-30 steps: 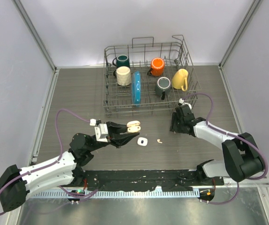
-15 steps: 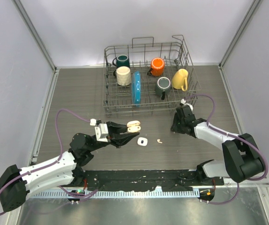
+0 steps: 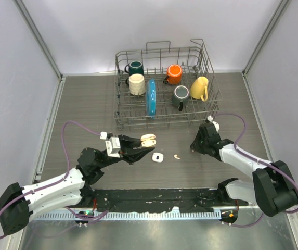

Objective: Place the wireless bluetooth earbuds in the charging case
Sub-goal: Adjust the earbud at the center of the board.

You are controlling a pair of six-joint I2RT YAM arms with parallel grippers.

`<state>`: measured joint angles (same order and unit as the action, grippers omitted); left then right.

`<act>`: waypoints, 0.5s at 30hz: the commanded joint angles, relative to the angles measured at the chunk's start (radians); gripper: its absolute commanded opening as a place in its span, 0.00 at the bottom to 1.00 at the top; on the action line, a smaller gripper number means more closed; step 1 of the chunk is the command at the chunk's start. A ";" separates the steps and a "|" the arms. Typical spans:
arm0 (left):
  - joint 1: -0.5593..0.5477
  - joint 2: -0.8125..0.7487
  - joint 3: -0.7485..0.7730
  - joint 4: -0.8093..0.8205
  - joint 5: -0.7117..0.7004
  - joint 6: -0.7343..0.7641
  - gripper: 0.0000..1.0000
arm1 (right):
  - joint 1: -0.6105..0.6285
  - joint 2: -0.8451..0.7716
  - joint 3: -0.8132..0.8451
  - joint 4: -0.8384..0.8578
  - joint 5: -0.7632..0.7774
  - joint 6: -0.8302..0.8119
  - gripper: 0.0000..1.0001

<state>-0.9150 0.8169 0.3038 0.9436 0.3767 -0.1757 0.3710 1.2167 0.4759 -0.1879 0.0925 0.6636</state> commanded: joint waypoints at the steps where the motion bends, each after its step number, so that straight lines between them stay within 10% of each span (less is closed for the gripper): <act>1: -0.002 -0.001 0.009 0.040 -0.015 0.002 0.00 | 0.000 -0.062 -0.052 -0.119 0.013 0.077 0.18; 15: -0.002 0.014 0.018 0.040 -0.007 -0.004 0.00 | 0.002 -0.095 -0.019 -0.151 -0.019 0.004 0.52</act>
<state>-0.9150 0.8356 0.3038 0.9436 0.3756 -0.1776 0.3710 1.1168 0.4374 -0.2573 0.0731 0.7334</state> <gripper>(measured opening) 0.320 0.506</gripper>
